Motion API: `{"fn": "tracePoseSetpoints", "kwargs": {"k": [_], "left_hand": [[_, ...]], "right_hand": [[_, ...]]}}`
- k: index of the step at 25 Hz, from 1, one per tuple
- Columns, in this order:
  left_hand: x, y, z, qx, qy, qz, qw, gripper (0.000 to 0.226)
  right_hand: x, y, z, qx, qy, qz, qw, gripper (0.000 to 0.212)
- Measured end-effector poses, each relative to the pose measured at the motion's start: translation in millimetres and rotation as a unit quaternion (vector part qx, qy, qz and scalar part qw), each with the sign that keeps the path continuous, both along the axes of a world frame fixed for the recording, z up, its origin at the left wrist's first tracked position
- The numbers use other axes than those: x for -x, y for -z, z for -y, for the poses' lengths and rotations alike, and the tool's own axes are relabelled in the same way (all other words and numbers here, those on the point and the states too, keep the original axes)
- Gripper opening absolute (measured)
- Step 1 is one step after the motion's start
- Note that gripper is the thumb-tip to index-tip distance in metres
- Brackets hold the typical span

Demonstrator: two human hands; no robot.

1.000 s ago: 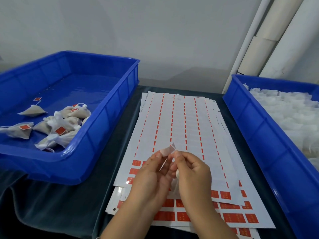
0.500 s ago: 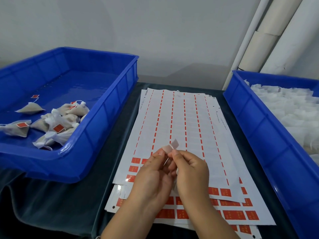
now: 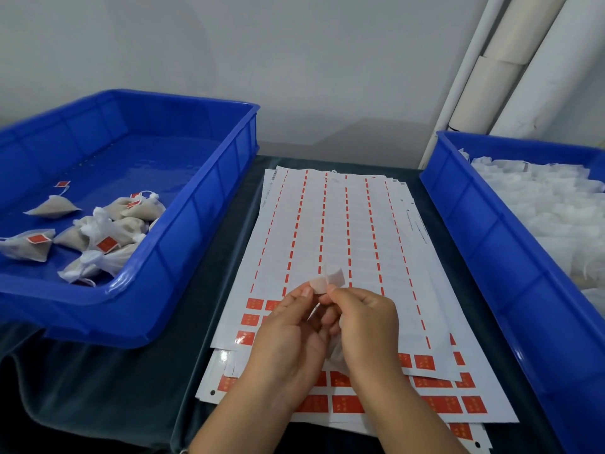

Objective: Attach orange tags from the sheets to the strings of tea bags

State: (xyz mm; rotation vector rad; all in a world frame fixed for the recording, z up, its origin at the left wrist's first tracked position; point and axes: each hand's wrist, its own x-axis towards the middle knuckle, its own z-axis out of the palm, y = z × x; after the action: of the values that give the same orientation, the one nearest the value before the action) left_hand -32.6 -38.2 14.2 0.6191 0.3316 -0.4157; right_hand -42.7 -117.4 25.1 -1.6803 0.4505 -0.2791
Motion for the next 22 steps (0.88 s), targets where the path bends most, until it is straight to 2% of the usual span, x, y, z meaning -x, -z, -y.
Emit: {"fn": "tracePoseSetpoints", "kwargs": {"k": [8,11,12,14,16,22], "left_hand": [[-4,-3,-7,0.031,0.023,0.026,0.999,0.024],[-5,-1,-13,0.009,0.08,0.066,0.995,0.032],[-6,-1,-15,0.004,0.099,0.088,0.991,0.031],[-8,-3,-20,-0.026,0.136,0.152,0.979,0.012],[-9,-1,-23,-0.073,0.16,0.203,0.963,0.018],[-7,2,-25,-0.109,0.176,0.221,0.953,0.027]], "right_hand": [[0,-2,4,-0.029,-0.013,-0.006,0.999,0.04],[3,-7,8,-0.048,-0.066,0.003,0.997,0.042],[5,-8,10,-0.052,-0.086,0.006,0.995,0.042],[7,-12,13,-0.044,-0.119,0.004,0.992,0.045],[8,-14,14,-0.033,-0.134,-0.004,0.99,0.046],[9,-19,16,-0.037,-0.166,-0.047,0.984,0.047]]}}
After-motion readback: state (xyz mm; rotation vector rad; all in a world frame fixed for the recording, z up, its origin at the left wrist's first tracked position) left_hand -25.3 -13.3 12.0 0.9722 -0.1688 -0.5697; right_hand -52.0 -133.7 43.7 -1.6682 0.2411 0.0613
